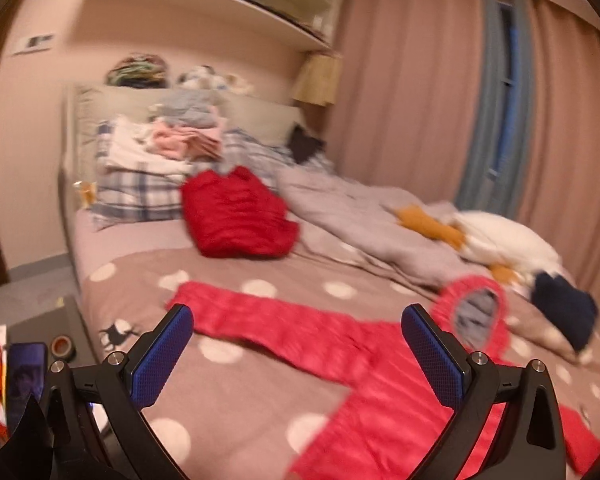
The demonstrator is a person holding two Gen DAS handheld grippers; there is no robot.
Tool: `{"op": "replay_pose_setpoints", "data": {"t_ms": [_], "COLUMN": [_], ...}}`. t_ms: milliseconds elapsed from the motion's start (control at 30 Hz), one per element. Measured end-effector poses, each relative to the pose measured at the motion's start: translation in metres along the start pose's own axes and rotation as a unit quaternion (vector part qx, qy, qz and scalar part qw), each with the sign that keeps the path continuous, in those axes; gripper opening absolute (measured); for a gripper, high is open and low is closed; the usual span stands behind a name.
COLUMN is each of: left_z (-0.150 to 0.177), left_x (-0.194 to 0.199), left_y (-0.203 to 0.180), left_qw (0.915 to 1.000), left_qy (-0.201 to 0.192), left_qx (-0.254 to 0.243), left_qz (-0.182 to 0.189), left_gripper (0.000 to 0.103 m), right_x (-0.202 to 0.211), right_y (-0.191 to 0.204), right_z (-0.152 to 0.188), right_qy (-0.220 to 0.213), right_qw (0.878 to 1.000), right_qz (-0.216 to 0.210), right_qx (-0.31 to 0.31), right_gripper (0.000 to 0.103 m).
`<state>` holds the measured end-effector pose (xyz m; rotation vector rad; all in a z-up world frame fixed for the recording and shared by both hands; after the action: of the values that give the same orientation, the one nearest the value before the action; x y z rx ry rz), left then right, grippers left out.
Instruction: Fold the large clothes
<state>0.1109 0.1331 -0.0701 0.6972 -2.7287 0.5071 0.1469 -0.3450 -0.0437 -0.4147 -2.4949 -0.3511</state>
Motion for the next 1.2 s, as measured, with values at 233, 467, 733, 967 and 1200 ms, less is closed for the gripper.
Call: {"op": "replay_pose_setpoints", "data": {"t_ms": [233,467,733,967,1200], "left_z": [0.026,0.041,0.093,0.109,0.113], "left_x": [-0.084,-0.144,-0.203,-0.229,-0.232], "left_y": [0.038,0.076,0.122,0.128,0.111], "left_qw": [0.9931,0.9917,0.9658,0.9550,0.9707], "left_qy": [0.046,0.043,0.152,0.179,0.194], "left_qx": [0.102,0.116,0.203,0.234,0.102], "left_qz": [0.034,-0.036,-0.055,-0.038,-0.099], "left_gripper": [0.103,0.102,0.101,0.081,0.049], "right_x": [-0.054,-0.125,-0.162,-0.194,-0.211], "right_y": [-0.070,-0.160,-0.238,-0.253,-0.233], "right_z": [-0.020,-0.014,0.009,0.031,0.023], "right_qy": [0.015,0.074,0.114,0.140,0.078], "right_qw": [0.997,0.980,0.945,0.937,0.947], "right_qz": [0.070,0.158,0.216,0.184,0.155], "right_qx": [-0.041,-0.098,-0.218,-0.261,-0.269], "right_gripper": [0.103,0.103,0.103,0.103,0.082]}}
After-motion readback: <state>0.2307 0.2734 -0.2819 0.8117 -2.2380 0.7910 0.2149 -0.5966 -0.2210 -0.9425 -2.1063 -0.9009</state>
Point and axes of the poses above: each gripper's, at about its wrist camera, not at the fingertips, and x roughly against the way its jaws point, y to its left, z to its underside, the point moved 9 cm from there along -x, roughly the way its jaws point, and after that the axes turned 9 degrees about z, right-handed, at the moved point
